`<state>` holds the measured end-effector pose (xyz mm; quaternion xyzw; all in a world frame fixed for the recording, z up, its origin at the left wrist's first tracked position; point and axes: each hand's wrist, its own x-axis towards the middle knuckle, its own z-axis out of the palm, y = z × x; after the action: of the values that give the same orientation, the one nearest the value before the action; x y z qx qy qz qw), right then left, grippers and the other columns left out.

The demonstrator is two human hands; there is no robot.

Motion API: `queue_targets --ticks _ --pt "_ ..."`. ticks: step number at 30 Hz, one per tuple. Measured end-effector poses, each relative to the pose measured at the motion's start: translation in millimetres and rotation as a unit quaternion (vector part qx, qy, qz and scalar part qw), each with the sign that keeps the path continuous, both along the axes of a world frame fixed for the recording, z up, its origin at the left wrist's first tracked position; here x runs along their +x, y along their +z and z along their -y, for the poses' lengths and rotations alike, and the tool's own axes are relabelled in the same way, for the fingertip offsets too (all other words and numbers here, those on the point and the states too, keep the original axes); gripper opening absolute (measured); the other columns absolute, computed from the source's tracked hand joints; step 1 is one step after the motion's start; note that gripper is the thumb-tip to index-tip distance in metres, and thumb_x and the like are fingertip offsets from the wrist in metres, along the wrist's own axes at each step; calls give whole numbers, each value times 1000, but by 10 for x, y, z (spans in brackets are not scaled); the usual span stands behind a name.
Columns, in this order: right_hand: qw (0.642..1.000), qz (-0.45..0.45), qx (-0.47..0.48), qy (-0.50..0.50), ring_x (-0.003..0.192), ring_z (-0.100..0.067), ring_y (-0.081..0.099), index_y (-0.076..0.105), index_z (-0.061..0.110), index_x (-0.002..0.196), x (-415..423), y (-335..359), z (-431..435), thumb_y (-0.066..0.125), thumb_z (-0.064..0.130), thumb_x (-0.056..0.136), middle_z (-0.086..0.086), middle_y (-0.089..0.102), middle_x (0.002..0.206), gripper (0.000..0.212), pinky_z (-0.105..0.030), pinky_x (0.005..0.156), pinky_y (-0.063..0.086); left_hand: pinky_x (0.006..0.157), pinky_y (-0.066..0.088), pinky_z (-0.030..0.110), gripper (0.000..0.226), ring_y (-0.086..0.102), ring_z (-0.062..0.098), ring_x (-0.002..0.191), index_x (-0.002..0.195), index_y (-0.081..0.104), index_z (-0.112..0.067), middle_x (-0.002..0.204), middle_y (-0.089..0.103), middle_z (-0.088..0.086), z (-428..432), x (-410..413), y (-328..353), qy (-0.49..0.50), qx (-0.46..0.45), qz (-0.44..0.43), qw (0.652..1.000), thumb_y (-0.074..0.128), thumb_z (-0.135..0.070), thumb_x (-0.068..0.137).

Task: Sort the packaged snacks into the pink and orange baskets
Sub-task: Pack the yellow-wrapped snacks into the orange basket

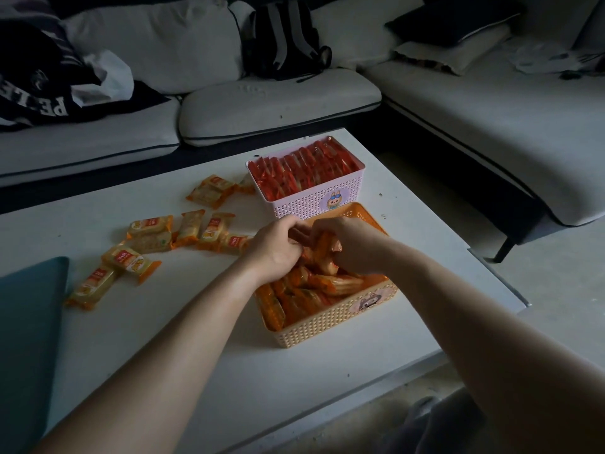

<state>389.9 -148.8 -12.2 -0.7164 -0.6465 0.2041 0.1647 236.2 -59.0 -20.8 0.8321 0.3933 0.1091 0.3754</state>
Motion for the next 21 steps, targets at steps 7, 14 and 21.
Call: queue_targets --ticks 7,14,21 --pt "1000 -14 -13 -5 105 -21 60 67 26 107 66 -16 -7 64 -7 82 2 65 113 41 -34 81 57 95 49 37 54 63 13 110 130 51 -35 120 68 -11 61 -16 30 -67 -36 -35 996 66 -41 78" --pt "1000 -1 -5 -24 99 -20 63 57 16 128 6 -30 -9 72 7 86 0 62 114 45 -18 65 50 97 53 34 76 66 11 109 140 43 -38 118 68 -10 25 -41 -107 -91 -43 12 995 84 -34 76" --pt "983 97 -152 -16 70 -17 66 70 10 102 52 -43 96 59 35 99 -2 70 86 28 -22 55 49 83 57 41 37 65 17 97 114 53 -40 105 67 -11 57 -24 -79 -73 59 -50 994 74 -41 85"
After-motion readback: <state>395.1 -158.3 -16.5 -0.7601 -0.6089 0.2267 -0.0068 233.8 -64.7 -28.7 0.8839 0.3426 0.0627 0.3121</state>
